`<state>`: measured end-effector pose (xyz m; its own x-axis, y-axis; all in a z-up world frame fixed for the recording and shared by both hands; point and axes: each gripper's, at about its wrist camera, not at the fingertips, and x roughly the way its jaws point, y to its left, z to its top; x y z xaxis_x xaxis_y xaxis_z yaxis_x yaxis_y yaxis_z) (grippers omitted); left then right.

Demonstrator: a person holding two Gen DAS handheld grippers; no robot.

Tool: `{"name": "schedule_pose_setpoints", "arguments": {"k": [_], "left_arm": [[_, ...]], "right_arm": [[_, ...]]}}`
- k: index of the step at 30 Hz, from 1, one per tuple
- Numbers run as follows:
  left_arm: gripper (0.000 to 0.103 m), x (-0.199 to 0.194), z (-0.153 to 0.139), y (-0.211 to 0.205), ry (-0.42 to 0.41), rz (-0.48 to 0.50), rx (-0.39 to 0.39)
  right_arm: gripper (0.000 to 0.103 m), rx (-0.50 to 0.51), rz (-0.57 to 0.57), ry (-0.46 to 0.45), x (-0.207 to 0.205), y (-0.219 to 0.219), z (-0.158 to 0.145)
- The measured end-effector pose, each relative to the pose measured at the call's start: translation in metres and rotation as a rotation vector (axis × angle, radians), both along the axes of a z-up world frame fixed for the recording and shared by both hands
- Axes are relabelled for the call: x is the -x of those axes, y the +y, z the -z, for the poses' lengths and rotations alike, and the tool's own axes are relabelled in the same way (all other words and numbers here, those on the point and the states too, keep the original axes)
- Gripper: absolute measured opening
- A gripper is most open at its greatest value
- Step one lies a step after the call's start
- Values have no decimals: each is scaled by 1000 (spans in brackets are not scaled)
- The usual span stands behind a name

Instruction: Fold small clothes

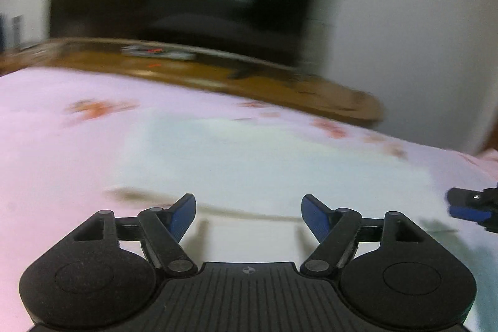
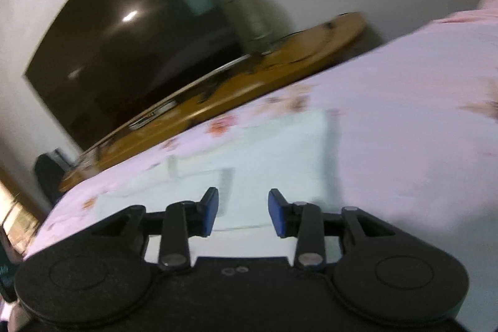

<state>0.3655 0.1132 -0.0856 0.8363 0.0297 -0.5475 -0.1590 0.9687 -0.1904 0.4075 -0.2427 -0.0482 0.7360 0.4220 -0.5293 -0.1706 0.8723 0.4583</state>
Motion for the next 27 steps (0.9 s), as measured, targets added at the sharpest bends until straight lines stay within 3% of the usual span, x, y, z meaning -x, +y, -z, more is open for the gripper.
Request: {"name": "schedule_pose_setpoints", "arguments": {"k": [3, 10, 12, 13, 19, 21, 22, 27], "left_arm": [[75, 11, 13, 38, 49, -80, 30], [75, -18, 31, 65, 90, -93, 79], [75, -30, 36, 62, 95, -84, 90], [75, -30, 37, 55, 97, -79, 86], [75, -43, 38, 43, 107, -68, 4], [70, -45, 38, 35, 115, -61, -56], [68, -46, 39, 32, 119, -62, -86], [68, -45, 36, 32, 117, -36, -92]], "right_arm": [[36, -20, -13, 68, -21, 22, 13], [29, -155, 34, 199, -54, 36, 46], [11, -109, 32, 173, -59, 46, 43], [6, -80, 31, 155, -60, 52, 39], [5, 22, 9, -164, -35, 52, -32], [5, 26, 47, -219, -28, 37, -48], [5, 38, 67, -223, -26, 27, -50], [5, 79, 100, -113, -38, 4, -25]]}}
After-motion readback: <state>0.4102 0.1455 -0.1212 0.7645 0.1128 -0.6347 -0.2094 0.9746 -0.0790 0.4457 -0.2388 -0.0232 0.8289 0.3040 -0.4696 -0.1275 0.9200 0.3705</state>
